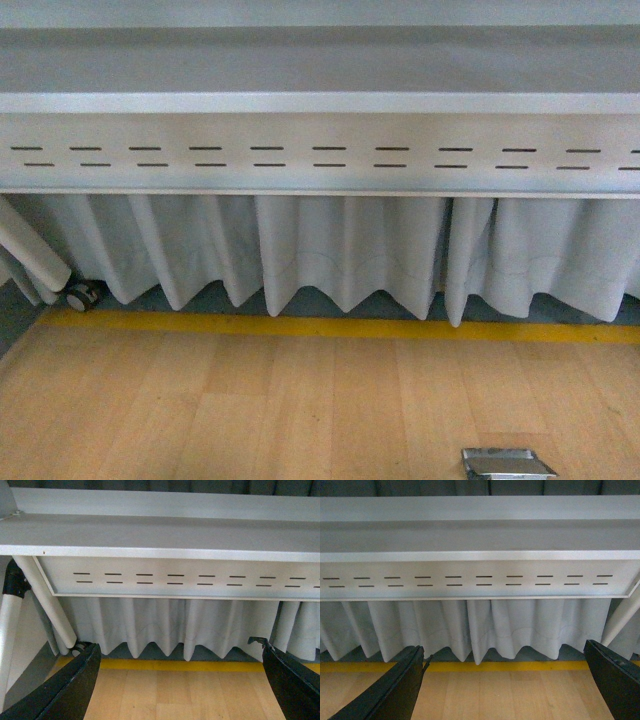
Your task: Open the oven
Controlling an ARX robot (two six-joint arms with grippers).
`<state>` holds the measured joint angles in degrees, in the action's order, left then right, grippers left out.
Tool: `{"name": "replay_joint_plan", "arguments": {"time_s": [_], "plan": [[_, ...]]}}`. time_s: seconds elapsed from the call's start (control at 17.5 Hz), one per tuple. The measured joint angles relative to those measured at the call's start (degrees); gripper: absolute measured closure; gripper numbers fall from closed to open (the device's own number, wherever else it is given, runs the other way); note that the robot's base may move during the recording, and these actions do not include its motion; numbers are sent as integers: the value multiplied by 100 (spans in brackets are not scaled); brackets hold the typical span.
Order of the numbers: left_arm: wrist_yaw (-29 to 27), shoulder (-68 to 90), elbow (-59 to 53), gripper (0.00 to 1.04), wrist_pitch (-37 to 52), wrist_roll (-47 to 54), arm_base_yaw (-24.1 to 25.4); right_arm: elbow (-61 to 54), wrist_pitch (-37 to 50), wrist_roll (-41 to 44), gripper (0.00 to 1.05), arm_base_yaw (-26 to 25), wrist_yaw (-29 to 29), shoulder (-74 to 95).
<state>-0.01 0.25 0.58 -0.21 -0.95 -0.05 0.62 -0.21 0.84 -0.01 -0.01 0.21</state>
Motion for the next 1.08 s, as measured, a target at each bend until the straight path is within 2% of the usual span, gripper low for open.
{"name": "replay_joint_plan", "arguments": {"time_s": [1.08], "plan": [[0,0,0,7,0,0,0,0,0,0,6,0,0,0]]}}
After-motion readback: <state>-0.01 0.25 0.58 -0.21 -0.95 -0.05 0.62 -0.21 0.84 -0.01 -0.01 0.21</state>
